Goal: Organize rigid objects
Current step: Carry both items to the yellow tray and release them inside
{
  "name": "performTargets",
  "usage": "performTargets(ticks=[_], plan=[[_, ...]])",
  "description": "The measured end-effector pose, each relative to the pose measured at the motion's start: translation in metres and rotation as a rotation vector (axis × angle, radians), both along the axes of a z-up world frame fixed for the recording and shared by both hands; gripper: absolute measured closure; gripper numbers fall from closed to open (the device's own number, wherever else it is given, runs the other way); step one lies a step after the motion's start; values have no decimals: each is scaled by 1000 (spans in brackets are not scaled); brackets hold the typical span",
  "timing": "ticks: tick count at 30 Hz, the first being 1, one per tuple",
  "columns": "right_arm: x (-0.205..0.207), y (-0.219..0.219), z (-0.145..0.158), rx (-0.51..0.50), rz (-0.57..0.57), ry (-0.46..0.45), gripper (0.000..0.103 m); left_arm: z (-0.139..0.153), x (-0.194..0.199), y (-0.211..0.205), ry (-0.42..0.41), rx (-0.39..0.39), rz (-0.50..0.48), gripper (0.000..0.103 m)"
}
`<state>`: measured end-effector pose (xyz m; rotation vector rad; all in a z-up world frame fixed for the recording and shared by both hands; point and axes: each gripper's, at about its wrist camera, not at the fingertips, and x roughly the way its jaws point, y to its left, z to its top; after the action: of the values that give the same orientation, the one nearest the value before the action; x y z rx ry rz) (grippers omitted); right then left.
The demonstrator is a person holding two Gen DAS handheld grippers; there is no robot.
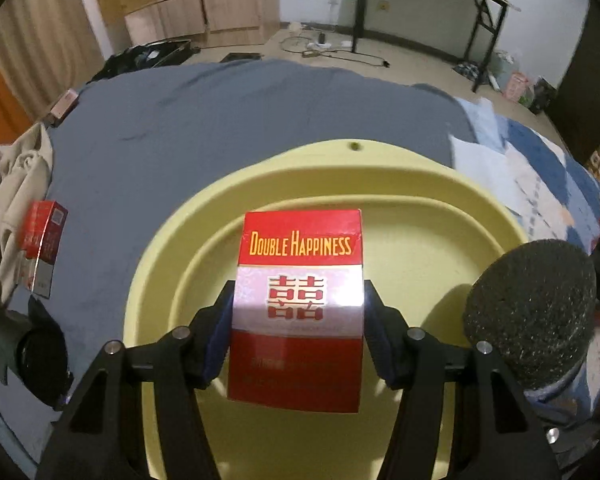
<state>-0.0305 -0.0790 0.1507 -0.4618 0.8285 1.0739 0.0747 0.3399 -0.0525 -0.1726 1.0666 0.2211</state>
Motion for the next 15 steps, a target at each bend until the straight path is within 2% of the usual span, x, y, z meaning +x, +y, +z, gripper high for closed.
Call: performTargets(ticks=[2,7,9,10,11,12,13,14,15], plan=[[-1,16,-4,-20,14,-27,34,-4,1,5,0,-48,10,42],[8,46,-23,-86,42,-39,34,-9,1,-1,13,-5,-12,42],[6,53,-26,-89,52,-44,33,-8,-4,2,-2,-44,6,30],[4,53,-26,-90,56,-47,31,-6,-7,4,-17,-53,11,15],[6,63,-29,-91,62,-49,25,-2,-11,5,-46,-69,9,5],[2,65,-29,-84,79,-42,20,3,-16,5,-81,-85,-6,3],[-1,64,-28,-75,94,-38,7,8,-20,5,-99,-85,-16,2],[-8,64,-25,-58,114,-43,1,14,-23,5,-111,-81,-17,2],[-10,60,-22,-46,128,-49,0,21,-26,8,-131,-86,-13,2]])
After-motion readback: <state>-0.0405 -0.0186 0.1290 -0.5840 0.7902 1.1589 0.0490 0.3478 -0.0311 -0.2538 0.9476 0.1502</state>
